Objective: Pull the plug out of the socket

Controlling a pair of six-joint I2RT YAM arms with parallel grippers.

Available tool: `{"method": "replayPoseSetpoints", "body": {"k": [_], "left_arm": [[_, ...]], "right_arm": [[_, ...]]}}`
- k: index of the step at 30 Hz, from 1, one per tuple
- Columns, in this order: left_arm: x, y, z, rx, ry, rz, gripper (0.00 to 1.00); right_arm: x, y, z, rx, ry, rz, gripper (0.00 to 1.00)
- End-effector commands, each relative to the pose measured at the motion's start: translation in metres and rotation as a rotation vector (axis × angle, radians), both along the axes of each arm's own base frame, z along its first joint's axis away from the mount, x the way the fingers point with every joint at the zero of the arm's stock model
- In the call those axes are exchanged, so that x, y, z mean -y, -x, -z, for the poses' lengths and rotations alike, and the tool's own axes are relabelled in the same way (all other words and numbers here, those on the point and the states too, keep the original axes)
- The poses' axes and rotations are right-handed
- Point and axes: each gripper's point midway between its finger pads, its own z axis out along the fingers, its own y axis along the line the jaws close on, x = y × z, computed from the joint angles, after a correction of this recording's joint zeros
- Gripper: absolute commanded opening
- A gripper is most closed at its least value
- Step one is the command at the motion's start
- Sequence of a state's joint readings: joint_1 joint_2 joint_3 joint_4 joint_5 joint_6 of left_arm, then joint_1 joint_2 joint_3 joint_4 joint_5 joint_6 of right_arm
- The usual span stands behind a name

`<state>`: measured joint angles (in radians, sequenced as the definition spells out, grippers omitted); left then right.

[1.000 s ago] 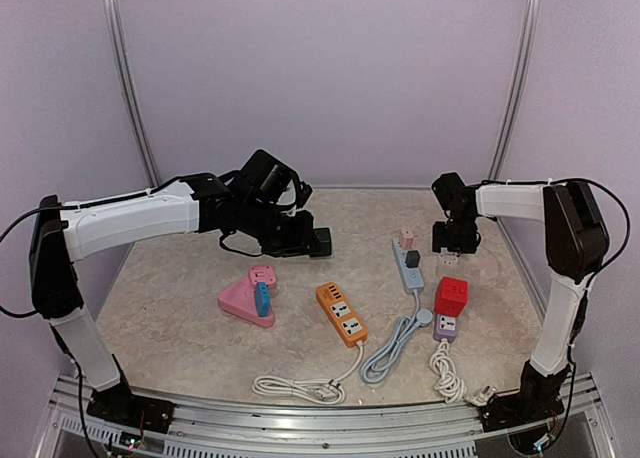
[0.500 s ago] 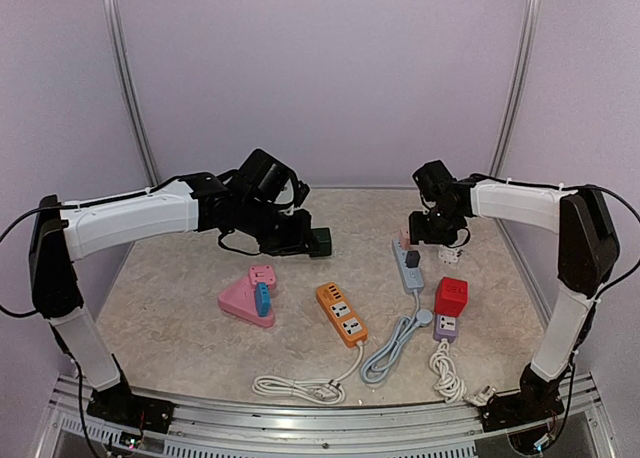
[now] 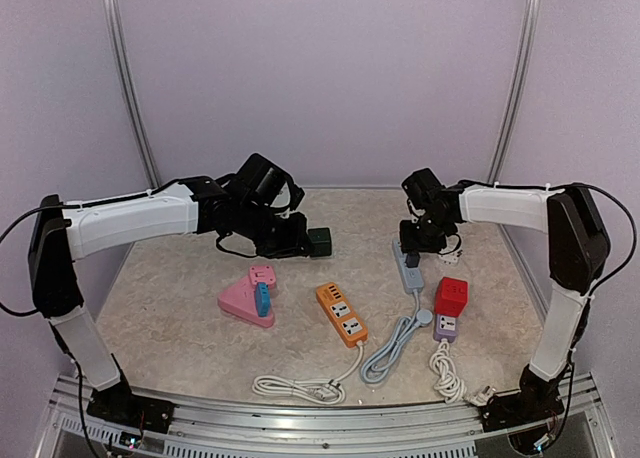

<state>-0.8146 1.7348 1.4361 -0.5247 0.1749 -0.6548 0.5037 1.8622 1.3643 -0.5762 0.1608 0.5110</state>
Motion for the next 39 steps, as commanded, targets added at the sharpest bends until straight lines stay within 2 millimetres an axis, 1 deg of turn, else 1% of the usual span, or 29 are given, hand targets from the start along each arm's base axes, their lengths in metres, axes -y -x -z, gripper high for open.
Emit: {"method": "replayPoseSetpoints", "body": {"k": [1,4,8,10,14,17,22,26,32,36,39], "left_arm": [[-0.003,-0.003,-0.004,0.01,0.012,-0.014,0.09],[-0.004,-0.003,-0.003,0.009,0.01,-0.016,0.09],[-0.005,-0.003,-0.002,0.007,0.009,-0.017,0.09],[-0.005,-0.003,-0.002,0.005,0.009,-0.017,0.09],[-0.004,-0.003,-0.001,0.003,0.01,-0.017,0.09],[-0.003,-0.004,-0.001,0.002,0.012,-0.017,0.09],[-0.004,-0.003,0.0,-0.001,0.009,-0.017,0.09],[-0.005,-0.003,0.001,-0.004,0.01,-0.019,0.09],[-0.004,-0.005,0.006,-0.019,0.012,-0.021,0.09],[-0.001,-0.006,0.011,-0.035,0.019,-0.02,0.09],[0.003,-0.008,0.013,-0.047,0.031,-0.018,0.09]], "right_arm": [[-0.003,-0.001,0.012,-0.016,0.008,-0.007,0.43],[0.001,0.003,0.02,-0.032,0.016,0.003,0.43],[0.002,0.006,0.022,-0.029,0.014,0.007,0.43],[0.003,0.007,0.024,-0.03,0.015,0.01,0.4],[0.007,0.007,0.027,-0.03,0.03,0.022,0.38],[0.005,0.007,0.03,-0.029,0.02,0.016,0.31],[-0.001,0.011,0.036,-0.044,0.011,-0.008,0.1],[-0.016,0.019,0.033,-0.04,0.011,-0.053,0.0],[-0.051,0.044,0.029,-0.032,0.0,-0.143,0.0],[-0.078,0.066,0.026,-0.03,-0.028,-0.213,0.0],[-0.102,0.087,0.026,-0.028,-0.034,-0.281,0.0]]}}
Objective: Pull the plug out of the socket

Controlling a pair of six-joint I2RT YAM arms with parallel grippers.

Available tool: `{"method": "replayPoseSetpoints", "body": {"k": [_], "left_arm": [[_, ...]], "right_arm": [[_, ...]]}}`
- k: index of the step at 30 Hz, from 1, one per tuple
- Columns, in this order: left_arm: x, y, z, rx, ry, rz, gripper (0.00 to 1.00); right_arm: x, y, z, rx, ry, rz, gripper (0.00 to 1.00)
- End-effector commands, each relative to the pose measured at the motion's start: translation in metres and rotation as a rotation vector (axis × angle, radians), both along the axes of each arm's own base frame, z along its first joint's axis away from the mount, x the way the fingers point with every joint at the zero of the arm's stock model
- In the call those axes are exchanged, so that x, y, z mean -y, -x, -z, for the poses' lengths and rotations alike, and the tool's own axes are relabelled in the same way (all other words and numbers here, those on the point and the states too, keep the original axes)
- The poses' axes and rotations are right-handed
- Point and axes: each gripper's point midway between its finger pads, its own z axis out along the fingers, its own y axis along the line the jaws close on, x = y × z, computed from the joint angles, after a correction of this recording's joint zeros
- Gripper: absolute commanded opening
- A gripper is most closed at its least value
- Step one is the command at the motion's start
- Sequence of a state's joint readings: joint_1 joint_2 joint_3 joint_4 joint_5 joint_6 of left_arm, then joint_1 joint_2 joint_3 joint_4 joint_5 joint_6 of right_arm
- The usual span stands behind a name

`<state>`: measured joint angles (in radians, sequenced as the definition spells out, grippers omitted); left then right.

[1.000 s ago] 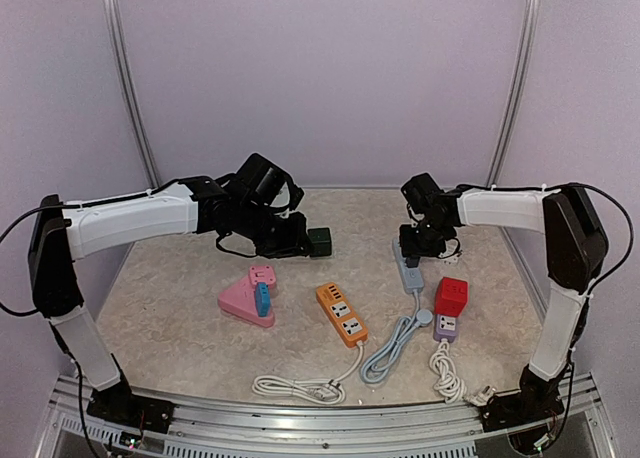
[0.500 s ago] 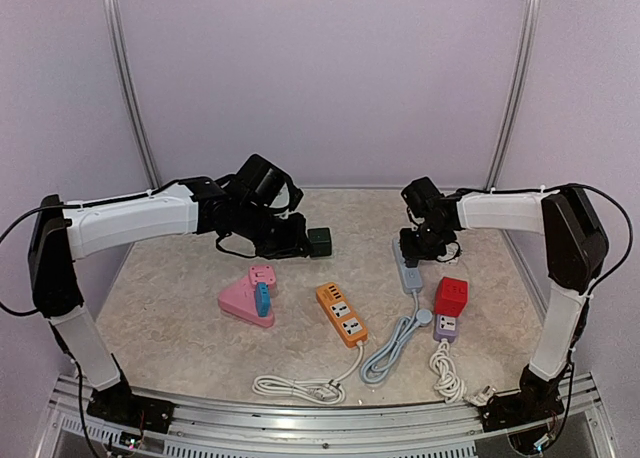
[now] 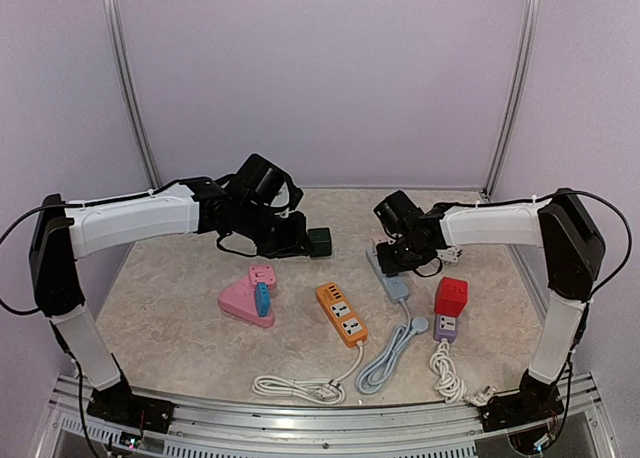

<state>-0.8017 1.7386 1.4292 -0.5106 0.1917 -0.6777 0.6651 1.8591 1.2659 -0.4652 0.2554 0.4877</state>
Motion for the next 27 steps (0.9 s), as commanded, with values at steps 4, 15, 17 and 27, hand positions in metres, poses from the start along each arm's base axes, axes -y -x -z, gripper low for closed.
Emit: {"method": "replayPoseSetpoints", "body": {"k": [4,15,17,27], "left_arm": [[0.009,-0.008,0.017,-0.045,0.024,0.005,0.09],[0.047,-0.027,0.043,-0.092,0.078,0.057,0.05],[0.053,-0.031,0.048,-0.099,0.087,0.063,0.04],[0.068,-0.043,0.08,-0.139,0.084,0.072,0.01]], "right_arm": [[-0.076,0.079,0.01,-0.108,-0.097,-0.215,0.0],[-0.108,0.131,0.017,-0.139,-0.171,-0.321,0.0],[-0.109,0.137,0.02,-0.147,-0.171,-0.328,0.0],[-0.107,0.143,0.024,-0.151,-0.16,-0.308,0.0]]}}
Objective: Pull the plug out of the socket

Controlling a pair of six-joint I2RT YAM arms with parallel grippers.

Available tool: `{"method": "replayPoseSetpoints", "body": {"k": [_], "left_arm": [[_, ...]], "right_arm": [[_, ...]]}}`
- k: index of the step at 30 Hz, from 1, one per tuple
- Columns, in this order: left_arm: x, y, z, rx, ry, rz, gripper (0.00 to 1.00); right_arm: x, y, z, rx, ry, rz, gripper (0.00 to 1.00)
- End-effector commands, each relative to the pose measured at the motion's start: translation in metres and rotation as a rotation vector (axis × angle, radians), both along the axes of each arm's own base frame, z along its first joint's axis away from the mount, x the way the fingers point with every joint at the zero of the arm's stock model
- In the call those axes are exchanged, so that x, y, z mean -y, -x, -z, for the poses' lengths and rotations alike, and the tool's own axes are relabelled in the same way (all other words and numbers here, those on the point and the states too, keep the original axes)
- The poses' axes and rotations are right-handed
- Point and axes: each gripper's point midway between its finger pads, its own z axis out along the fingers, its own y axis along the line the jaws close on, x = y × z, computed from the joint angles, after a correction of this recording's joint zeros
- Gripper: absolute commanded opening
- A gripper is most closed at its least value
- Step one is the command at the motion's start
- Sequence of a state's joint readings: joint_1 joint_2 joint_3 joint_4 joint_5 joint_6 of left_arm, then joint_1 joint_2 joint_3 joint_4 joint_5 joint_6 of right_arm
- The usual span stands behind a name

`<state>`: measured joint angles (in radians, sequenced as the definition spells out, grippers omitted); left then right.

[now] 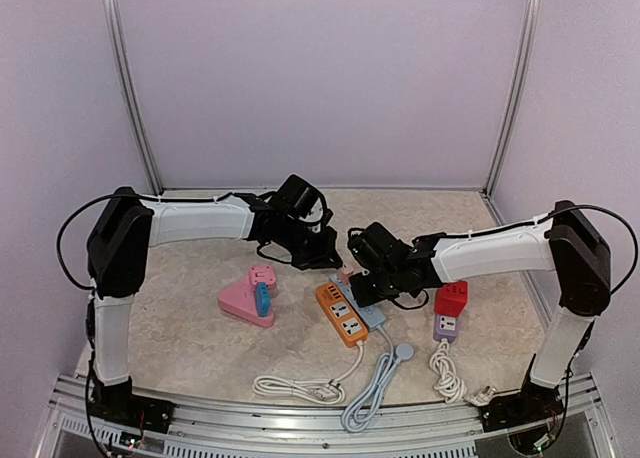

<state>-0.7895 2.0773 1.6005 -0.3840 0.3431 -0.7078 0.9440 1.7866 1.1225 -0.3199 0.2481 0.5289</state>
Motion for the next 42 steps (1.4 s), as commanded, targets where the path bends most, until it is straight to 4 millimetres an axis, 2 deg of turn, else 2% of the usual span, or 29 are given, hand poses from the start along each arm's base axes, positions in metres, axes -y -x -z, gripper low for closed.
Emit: {"method": "replayPoseSetpoints", "body": {"k": [1,6,15,23,27,31,38,42], "left_arm": [[0.009,-0.01,0.009,-0.015,0.03,0.006,0.01],[0.013,-0.013,0.022,-0.034,0.032,0.007,0.0],[0.009,-0.009,0.047,-0.1,0.0,-0.006,0.0],[-0.017,0.024,0.093,-0.199,-0.096,-0.022,0.0],[-0.03,0.033,0.104,-0.218,-0.135,-0.037,0.0],[-0.036,0.039,0.117,-0.235,-0.182,-0.043,0.0],[-0.04,0.045,0.134,-0.243,-0.25,-0.048,0.0],[-0.042,0.05,0.14,-0.248,-0.273,-0.047,0.0]], "right_arm": [[-0.018,0.054,0.021,-0.193,-0.052,-0.066,0.0],[-0.02,0.053,0.024,-0.198,-0.04,-0.071,0.0],[-0.019,0.049,0.023,-0.188,-0.025,-0.049,0.0],[-0.014,0.039,0.016,-0.175,-0.017,-0.002,0.0],[-0.017,0.034,0.013,-0.174,-0.019,0.002,0.0],[-0.019,0.026,0.003,-0.15,-0.021,0.013,0.0],[-0.02,0.013,-0.027,-0.078,-0.037,0.044,0.0],[-0.016,0.009,-0.034,-0.052,-0.031,0.07,0.0]]}}
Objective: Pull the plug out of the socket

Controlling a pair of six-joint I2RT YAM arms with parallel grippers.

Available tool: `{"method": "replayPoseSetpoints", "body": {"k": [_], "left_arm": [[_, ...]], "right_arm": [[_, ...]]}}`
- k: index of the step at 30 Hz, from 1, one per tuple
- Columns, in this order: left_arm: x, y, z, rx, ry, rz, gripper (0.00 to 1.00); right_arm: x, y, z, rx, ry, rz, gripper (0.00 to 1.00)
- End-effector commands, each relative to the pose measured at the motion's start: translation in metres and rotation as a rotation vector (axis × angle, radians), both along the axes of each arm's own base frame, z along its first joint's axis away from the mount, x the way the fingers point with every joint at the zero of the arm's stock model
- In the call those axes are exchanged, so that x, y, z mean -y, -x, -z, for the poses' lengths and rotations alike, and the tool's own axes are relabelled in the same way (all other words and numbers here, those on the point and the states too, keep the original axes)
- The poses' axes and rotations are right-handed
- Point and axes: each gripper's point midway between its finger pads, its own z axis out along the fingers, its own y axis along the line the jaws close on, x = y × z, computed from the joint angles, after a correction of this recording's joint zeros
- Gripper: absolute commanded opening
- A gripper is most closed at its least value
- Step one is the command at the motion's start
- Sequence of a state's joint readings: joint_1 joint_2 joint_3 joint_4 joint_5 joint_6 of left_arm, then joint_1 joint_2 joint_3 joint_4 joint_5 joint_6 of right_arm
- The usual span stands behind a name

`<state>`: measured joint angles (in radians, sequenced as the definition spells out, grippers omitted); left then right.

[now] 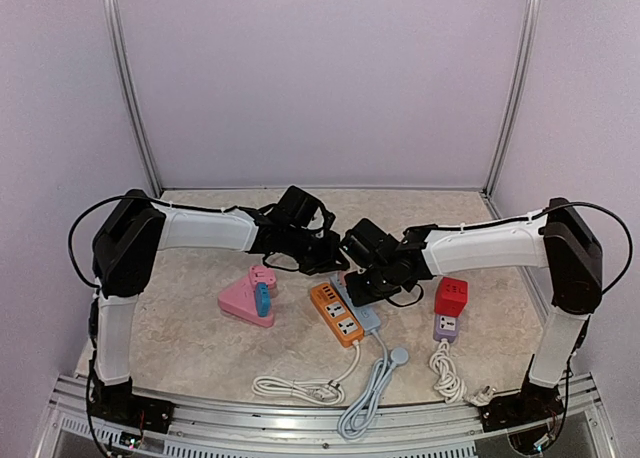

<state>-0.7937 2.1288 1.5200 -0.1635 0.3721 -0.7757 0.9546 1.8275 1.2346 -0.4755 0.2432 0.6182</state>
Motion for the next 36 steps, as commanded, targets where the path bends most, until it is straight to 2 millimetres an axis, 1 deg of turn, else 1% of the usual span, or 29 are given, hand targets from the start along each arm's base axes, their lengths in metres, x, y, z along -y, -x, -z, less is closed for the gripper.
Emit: {"method": "replayPoseSetpoints", "body": {"k": [1,7,12,15,22,25,30,33,35,36], "left_arm": [[-0.058,0.057,0.118,-0.255,-0.364,-0.012,0.0],[-0.059,0.062,0.126,-0.264,-0.38,-0.012,0.0],[-0.06,0.065,0.132,-0.268,-0.394,-0.011,0.0],[-0.061,0.067,0.135,-0.274,-0.399,-0.012,0.0],[-0.064,0.071,0.141,-0.287,-0.406,-0.014,0.0],[-0.064,0.071,0.142,-0.287,-0.407,-0.016,0.0],[-0.063,0.072,0.142,-0.29,-0.4,-0.016,0.0],[-0.061,0.068,0.135,-0.278,-0.394,-0.011,0.0],[-0.059,0.059,0.118,-0.243,-0.381,-0.006,0.0],[-0.056,0.051,0.105,-0.215,-0.365,0.0,0.0]], "right_arm": [[-0.01,0.003,-0.032,0.033,-0.048,0.021,0.0],[-0.005,-0.003,-0.048,0.079,-0.059,0.063,0.0],[-0.005,-0.005,-0.055,0.092,-0.064,0.07,0.0],[-0.004,-0.008,-0.053,0.075,-0.065,0.075,0.0],[0.001,-0.017,-0.037,-0.03,-0.093,0.079,0.0],[0.0,-0.016,-0.03,-0.075,-0.096,0.059,0.0],[-0.002,-0.019,-0.025,-0.091,-0.082,0.061,0.0],[-0.002,-0.019,-0.022,-0.083,-0.076,0.056,0.0],[0.0,-0.017,-0.016,-0.075,-0.055,0.052,0.0],[0.0,-0.014,-0.013,-0.078,-0.049,0.048,0.0]]}}
